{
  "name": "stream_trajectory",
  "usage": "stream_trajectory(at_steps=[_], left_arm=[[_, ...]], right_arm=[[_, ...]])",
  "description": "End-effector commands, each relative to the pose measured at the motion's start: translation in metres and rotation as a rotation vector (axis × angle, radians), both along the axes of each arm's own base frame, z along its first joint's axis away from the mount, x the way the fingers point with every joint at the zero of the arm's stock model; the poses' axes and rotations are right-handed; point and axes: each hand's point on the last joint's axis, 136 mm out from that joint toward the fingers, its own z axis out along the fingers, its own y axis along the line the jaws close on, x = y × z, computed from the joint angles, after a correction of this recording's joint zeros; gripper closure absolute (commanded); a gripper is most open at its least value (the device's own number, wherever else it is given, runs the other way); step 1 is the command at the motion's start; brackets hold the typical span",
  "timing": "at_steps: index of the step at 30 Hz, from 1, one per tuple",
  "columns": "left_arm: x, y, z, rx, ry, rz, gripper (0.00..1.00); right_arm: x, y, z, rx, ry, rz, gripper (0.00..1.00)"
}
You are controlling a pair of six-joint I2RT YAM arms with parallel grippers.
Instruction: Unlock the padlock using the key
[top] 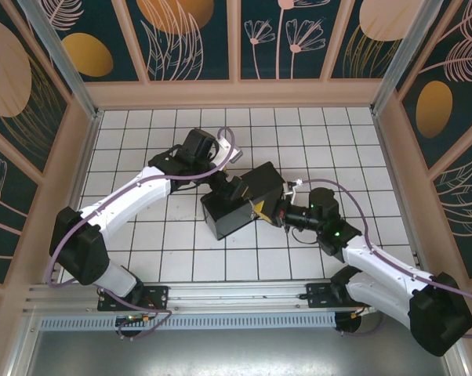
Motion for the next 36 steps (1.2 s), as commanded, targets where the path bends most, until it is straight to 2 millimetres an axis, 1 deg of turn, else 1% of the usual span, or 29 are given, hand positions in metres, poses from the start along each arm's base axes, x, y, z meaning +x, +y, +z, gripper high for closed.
stream_trajectory(at_steps=[1,8,12,21,36], left_arm=[[-0.0027,0.0004,0.0039,-0.008,-0.012,0.0,0.02],[-0.0017,0.0013,0.0005,0.0,-0.006,0.007,0.03],[-0.0019,0.0003,0.0012,-0.006,-0.002,0.009,0.03],[-0.0039,-0.0007,0.0005,-0.012,0.005,0.004,0.04],[-0.006,-0.0021,0.0006,-0.025,0.014,-0.001,0.04]], right_arm=[[0.0039,-0.0014,0.0084,0.03,-0.034,-0.026,1.0],[0.0014,-0.0005,0.0143,0.053,-0.05,-0.012,1.0],[-0.0011,-0.0021,0.0137,0.048,-0.049,-0.01,1.0],[0.0043,-0.0029,0.0141,0.055,-0.054,-0.016,1.0],[0.0044,-0.0009,0.0131,0.071,-0.046,-0.011,1.0]])
